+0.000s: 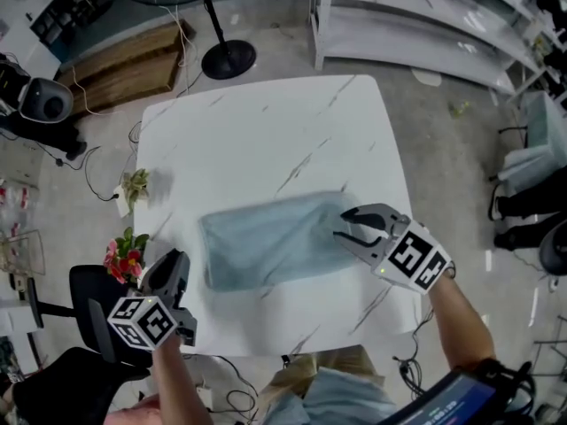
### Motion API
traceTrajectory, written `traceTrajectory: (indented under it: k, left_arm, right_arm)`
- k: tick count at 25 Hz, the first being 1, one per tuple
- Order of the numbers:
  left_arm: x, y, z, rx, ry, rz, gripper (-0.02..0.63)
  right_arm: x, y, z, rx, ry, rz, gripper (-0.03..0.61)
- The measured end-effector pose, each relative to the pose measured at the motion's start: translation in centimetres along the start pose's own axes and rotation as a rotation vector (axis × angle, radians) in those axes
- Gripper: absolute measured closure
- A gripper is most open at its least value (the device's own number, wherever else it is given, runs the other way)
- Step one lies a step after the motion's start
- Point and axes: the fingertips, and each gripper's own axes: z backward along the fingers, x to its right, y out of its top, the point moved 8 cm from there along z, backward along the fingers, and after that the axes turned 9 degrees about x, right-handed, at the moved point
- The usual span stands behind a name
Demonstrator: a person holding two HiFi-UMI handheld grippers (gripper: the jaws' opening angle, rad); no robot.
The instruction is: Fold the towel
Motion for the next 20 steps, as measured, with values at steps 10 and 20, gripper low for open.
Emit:
traceTrajectory:
  k: [10, 20]
  left_arm:
    - [4.3, -7.1, -3.0, -0.137, -0.13, -0.124, 0.584]
    - [2.8, -8.1, -3.4, -0.197, -0.089, -0.148, 0.606]
  right_arm:
    - [-4.9, -3.2, -1.9, -0.057, -0.038, -0.031, 0.501]
    - [-4.9, -7.7, -0.8, -0.178, -0.046, -0.06, 0.526]
